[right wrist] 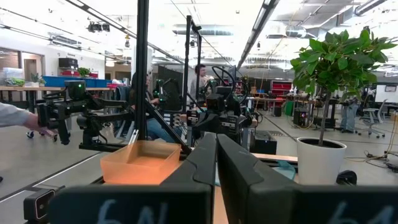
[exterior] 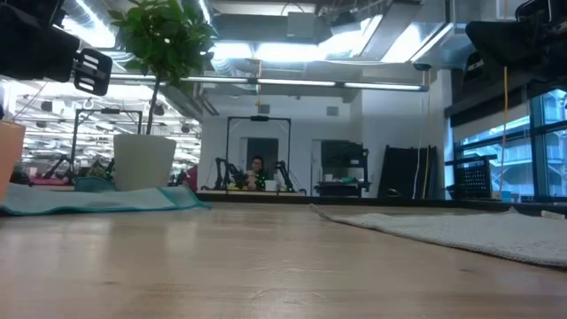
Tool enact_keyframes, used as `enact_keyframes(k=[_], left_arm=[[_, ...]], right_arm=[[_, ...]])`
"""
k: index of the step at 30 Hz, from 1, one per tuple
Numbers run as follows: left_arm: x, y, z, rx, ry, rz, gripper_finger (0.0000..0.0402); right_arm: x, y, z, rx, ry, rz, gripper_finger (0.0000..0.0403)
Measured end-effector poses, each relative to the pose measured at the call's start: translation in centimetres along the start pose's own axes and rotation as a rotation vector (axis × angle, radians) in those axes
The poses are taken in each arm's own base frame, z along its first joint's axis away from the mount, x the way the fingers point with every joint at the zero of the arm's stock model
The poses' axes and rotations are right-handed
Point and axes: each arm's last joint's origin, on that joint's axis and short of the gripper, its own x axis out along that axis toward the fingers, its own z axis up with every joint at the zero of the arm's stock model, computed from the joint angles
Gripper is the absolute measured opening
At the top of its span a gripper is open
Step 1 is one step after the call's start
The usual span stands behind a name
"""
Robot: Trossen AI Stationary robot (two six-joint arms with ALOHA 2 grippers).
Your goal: Roll microfiber towels into tight, uniform cylinder then place into a basket
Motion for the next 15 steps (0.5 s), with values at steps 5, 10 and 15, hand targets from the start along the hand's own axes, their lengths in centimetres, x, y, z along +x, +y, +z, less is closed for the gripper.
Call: enact_keyframes(k=[5,10,15], left_arm=[[0.0,0.01,0.0,0.0,0.0,0.004,0.0],[0.0,0.01,0.01,0.0,-0.001,0.005,0.0],[-0.06,0.49,0.62,0.055,-0.061,0.175,0.0]], right_arm=[[0.0,0.0,0.0,0.0,0.0,0.0,0.0018],[0.0,0.0,0.0,0.0,0.0,0.0,0.0018],[0.0,0.0,0.0,0.0,0.0,0.0,0.0018]])
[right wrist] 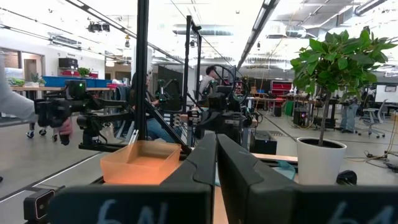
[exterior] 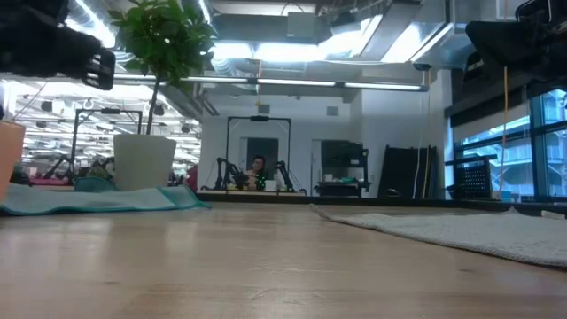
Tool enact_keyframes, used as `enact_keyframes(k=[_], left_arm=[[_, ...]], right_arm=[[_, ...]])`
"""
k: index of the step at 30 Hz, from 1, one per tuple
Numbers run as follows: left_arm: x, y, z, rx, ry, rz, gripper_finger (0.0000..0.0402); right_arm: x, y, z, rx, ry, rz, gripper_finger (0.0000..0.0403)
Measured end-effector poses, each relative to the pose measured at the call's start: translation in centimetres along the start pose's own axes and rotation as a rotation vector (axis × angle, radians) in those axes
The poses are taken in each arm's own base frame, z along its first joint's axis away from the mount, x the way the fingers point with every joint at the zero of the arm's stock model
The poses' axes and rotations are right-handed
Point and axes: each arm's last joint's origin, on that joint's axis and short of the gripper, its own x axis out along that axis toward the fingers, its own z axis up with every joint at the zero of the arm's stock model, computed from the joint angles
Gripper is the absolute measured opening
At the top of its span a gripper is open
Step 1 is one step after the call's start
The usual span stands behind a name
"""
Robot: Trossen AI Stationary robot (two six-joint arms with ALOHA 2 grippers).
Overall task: Roll microfiber towels into tight, uniform cylinder then place into a basket
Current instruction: Fold the gray microfiber towel
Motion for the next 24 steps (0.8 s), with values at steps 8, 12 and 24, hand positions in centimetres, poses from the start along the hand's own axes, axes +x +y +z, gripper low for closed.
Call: enact_keyframes(k=[8,12,24], left_arm=[[-0.2,0.9,1.2,-0.122,-0.105,0.3,0.0],[-0.1,0.9,2.6,-0.095,-0.089,0.289,0.0],[4.7,1.8,9.7,-0.087,0.203,0.355,0.0]], right_arm=[[0.0,0.0,0.0,0.002,0.0,0.0,0.0018],[0.0,0.0,0.0,0.031,0.0,0.0,0.0018],[0.0,0.1,0.1,0.116,0.008,0.045,0.0018]])
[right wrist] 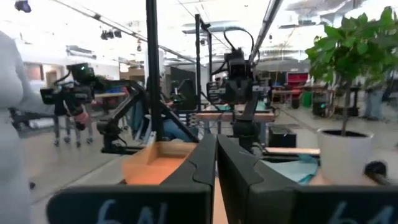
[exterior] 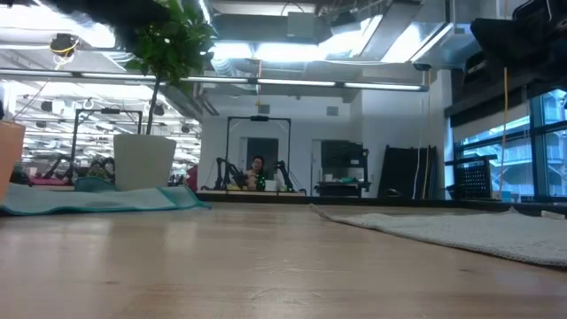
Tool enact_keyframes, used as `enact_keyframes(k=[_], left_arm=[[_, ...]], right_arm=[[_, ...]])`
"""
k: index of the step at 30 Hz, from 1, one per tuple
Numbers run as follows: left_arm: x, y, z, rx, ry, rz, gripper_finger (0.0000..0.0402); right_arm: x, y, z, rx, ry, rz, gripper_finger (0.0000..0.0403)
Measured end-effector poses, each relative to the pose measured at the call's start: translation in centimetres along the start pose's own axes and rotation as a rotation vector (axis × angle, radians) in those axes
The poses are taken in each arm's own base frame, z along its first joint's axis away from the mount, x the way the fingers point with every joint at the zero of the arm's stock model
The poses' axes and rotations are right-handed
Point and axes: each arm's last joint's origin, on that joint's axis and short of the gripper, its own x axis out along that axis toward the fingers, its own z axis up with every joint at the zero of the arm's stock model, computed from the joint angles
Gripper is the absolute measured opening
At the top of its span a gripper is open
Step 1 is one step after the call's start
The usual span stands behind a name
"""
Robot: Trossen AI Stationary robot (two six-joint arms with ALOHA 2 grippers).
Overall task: Roll microfiber towels into tight, uniform cylinder then place into a basket
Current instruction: Fold the gray microfiber towel
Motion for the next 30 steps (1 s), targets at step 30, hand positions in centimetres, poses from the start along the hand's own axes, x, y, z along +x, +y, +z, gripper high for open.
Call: enact_keyframes(k=[30], left_arm=[[11.1,-0.9,3.5,-0.111,0.294,-0.018,0.0]], right_arm=[[-1.6,4.7,10.0,-0.092,0.174,0.038,0.0018]])
